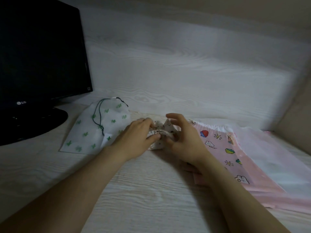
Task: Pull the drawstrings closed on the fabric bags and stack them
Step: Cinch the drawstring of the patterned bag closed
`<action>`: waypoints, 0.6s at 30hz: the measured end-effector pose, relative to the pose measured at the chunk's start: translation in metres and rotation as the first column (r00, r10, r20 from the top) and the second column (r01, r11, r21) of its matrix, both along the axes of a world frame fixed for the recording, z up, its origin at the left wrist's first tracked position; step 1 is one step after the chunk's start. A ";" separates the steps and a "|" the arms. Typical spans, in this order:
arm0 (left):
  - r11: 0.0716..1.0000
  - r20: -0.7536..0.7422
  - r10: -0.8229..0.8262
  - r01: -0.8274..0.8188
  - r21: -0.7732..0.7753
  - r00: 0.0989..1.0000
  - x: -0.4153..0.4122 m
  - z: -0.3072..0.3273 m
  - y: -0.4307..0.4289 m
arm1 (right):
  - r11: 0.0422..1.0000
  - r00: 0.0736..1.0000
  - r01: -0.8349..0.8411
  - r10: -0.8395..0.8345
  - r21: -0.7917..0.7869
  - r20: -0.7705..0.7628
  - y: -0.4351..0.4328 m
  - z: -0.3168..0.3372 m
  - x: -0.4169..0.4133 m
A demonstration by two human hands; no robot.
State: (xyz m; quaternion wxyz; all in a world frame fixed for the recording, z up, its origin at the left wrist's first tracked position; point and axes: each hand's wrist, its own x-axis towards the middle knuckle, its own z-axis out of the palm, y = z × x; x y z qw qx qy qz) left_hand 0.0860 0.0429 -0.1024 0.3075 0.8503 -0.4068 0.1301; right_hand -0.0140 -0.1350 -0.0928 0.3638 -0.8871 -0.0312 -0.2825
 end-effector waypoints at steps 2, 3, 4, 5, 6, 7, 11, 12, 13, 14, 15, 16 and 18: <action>0.998 0.011 0.022 -0.021 -0.065 1.000 0.003 0.002 -0.001 | 0.984 0.993 0.102 -0.110 0.149 0.050 -0.006 -0.001 0.003; 0.993 0.025 0.043 -0.040 -0.107 0.999 0.005 0.003 -0.002 | 0.971 0.981 0.168 -0.182 0.170 0.065 -0.010 0.000 0.005; 0.987 0.032 0.066 -0.061 -0.146 0.997 0.007 0.003 -0.003 | 0.960 0.967 0.232 -0.245 0.155 0.072 -0.013 0.001 0.005; 0.982 0.030 0.082 -0.075 -0.174 0.996 0.008 0.003 -0.003 | 0.953 0.955 0.277 -0.288 0.126 0.076 -0.015 0.001 0.006; 0.979 0.024 0.091 -0.085 -0.185 0.996 0.009 0.003 -0.003 | 0.948 0.946 0.305 -0.312 0.086 0.091 -0.016 0.001 0.006; 0.979 0.025 0.094 -0.088 -0.182 0.995 0.009 0.003 -0.003 | 0.945 0.939 0.324 -0.326 0.040 0.112 -0.015 0.000 0.006; 0.970 0.007 0.121 -0.117 -0.212 0.993 0.006 0.004 -0.001 | 0.947 0.933 0.320 -0.315 -0.003 0.175 -0.009 0.002 0.005; 0.964 0.000 0.127 -0.123 -0.237 0.992 0.007 0.004 0.000 | 0.950 0.932 0.313 -0.309 0.010 0.188 -0.008 0.004 0.004; 0.959 -0.005 0.127 -0.124 -0.256 0.992 0.006 0.005 0.001 | 0.950 0.930 0.312 -0.308 0.011 0.201 -0.008 0.004 0.004; 0.956 -0.012 0.124 -0.123 -0.265 0.992 0.006 0.005 0.002 | 0.950 0.928 0.312 -0.306 0.003 0.215 -0.008 0.004 0.003; 0.958 -0.017 0.117 -0.118 -0.261 0.993 0.006 0.005 0.003 | 0.947 0.924 0.320 -0.311 -0.007 0.223 -0.009 0.003 0.004; 0.963 -0.015 0.112 -0.112 -0.244 0.994 0.006 0.005 0.003 | 0.943 0.920 0.332 -0.321 -0.013 0.225 -0.010 0.002 0.005; 0.975 -0.008 0.112 -0.112 -0.194 0.994 0.003 0.002 0.002 | 0.930 0.909 0.366 -0.349 -0.038 0.229 -0.013 0.002 0.004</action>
